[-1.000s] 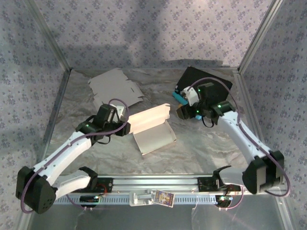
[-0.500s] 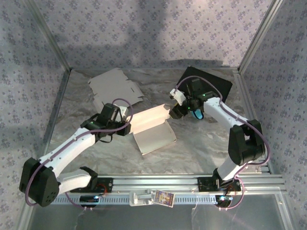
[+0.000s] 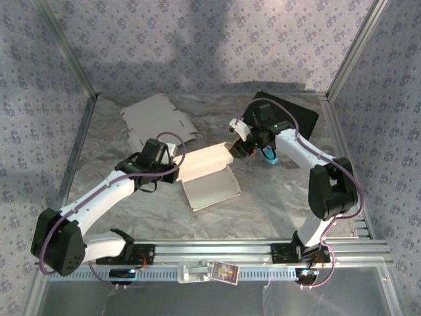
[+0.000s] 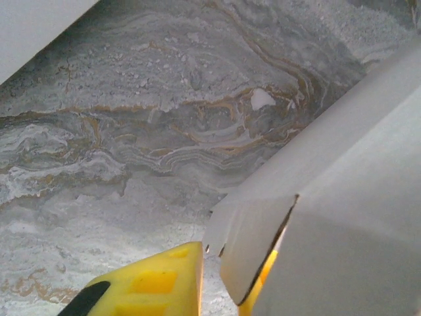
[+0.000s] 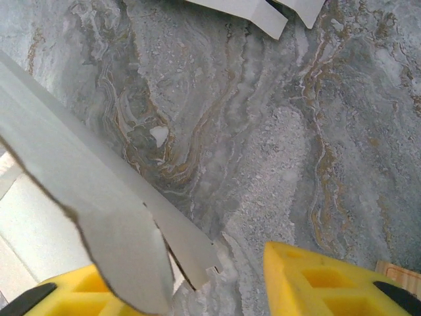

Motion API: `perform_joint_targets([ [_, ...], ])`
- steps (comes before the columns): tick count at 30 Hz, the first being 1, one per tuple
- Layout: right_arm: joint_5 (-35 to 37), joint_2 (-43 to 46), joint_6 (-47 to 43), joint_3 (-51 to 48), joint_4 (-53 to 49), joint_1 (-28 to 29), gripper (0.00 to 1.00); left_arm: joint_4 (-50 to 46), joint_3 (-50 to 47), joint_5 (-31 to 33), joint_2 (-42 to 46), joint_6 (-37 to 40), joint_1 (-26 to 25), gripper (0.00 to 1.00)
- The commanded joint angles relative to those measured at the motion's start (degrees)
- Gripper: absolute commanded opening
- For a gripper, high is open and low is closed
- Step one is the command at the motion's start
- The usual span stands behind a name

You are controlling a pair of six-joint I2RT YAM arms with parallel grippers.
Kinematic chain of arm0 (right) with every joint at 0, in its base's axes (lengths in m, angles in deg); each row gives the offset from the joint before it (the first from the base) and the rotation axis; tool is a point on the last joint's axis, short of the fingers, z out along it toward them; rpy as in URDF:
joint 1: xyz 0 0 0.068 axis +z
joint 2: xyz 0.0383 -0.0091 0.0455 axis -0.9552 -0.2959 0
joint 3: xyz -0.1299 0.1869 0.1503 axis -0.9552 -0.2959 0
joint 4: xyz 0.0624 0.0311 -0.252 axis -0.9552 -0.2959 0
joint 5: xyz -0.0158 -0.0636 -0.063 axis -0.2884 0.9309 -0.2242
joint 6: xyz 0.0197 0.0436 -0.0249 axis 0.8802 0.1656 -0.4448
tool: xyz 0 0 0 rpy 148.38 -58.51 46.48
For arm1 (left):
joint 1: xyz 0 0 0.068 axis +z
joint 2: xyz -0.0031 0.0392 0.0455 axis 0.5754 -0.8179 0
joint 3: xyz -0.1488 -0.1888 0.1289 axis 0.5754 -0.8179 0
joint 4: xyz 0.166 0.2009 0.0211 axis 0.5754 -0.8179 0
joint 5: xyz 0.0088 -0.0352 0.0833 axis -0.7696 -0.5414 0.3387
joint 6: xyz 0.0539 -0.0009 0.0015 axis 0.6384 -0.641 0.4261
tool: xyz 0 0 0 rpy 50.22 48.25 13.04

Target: Fold the paper box

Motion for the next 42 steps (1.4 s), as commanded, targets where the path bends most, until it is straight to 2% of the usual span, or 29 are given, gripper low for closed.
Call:
perform_joint_targets([
  [1, -1.1, -0.4, -0.1, 2.0, -0.8, 0.8, 0.38, 0.5, 2.3, 0.8, -0.7, -0.3, 0.4, 0.16],
  [10, 1.2, 0.6, 3.4, 1.8, -1.6, 2.5, 0.12, 0.0, 4.7, 3.3, -3.3, -2.2, 0.4, 0.02],
  [15, 6.9, 2.0, 10.4, 0.8, 0.4, 4.8, 0.01, -0.4, 6.9, 5.5, -5.4, -5.3, 0.4, 0.0],
  [24, 25.4, 2.8, 32.3, 1.7, 2.4, 10.6, 0.0, 1.1, 11.5, 6.3, -9.8, -10.5, 0.2, 0.0],
  [29, 38.7, 2.3, 46.7, 4.3, 0.5, 13.6, 0.0, 1.8, 13.9, 6.4, -12.3, -11.1, 0.4, 0.0],
  [32, 41.1, 1.4, 52.6, 6.6, -0.7, 14.5, 0.0, 2.1, 15.4, 6.3, -14.1, -11.7, 0.8, 0.0],
  [37, 45.9, -0.2, 55.6, 10.1, -1.5, 17.4, 0.0, 4.0, 17.0, 6.1, -16.7, -12.7, 2.1, 0.0],
  [42, 44.6, -0.3, 56.8, 7.2, 3.6, 17.4, 0.0, 11.5, 15.3, 5.1, -17.4, -13.6, 3.1, 0.0],
])
